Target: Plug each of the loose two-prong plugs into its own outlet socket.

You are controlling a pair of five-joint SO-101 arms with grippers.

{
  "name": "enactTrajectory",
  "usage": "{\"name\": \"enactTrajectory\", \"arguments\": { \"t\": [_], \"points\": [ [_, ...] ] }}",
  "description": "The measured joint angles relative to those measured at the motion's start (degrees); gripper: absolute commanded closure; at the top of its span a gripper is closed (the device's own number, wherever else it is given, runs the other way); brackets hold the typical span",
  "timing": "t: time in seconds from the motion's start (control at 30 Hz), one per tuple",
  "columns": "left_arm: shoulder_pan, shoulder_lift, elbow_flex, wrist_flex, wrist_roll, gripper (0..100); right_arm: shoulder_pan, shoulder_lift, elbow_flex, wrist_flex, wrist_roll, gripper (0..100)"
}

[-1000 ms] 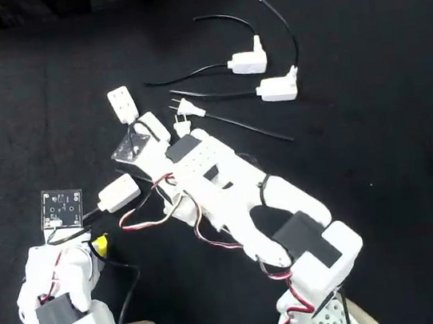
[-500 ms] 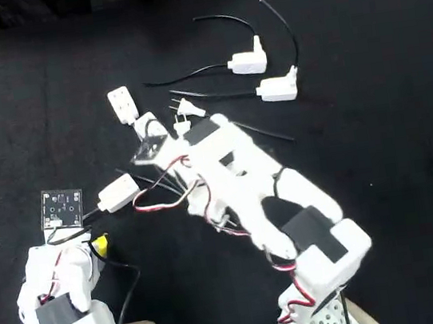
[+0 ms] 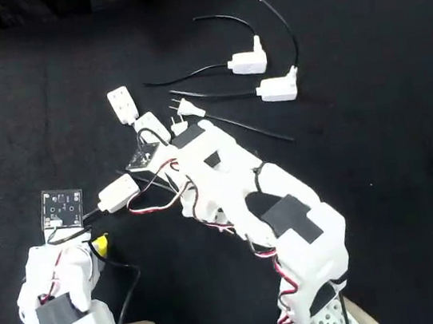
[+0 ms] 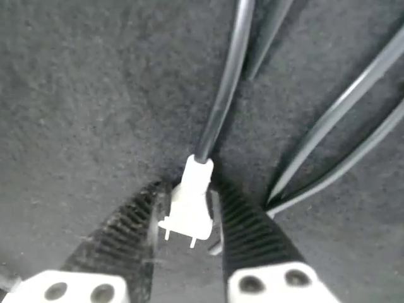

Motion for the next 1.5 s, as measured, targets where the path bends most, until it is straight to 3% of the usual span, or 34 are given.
{"name": "enactTrajectory", "arguments": {
  "t": [0.13,0.3,0.5,0.7,0.87,1.17,1.4,1.5],
  "points": [
    [0.0,0.0,0.0,0.0,0.0,70,0.0,0.09,-0.88,1.41,-1.76,96.9],
    [0.0,0.0,0.0,0.0,0.0,70,0.0,-1.32,-1.41,4.48,-3.25,88.4],
    [0.0,0.0,0.0,0.0,0.0,70,-0.09,-11.34,4.92,3.69,-3.34,90.4],
    [0.0,0.0,0.0,0.0,0.0,70,0.09,-16.7,9.23,3.16,2.64,89.4],
    [0.0,0.0,0.0,0.0,0.0,70,1.41,-16.7,9.23,1.85,4.13,80.1],
    [0.0,0.0,0.0,0.0,0.0,70,1.93,-16.7,9.85,3.16,6.86,80.9],
    [0.0,0.0,0.0,0.0,0.0,70,3.43,-16.79,12.75,2.02,8.97,94.3],
    [0.0,0.0,0.0,0.0,0.0,70,3.69,-16.79,13.01,1.05,9.67,93.8]
  ]
}}
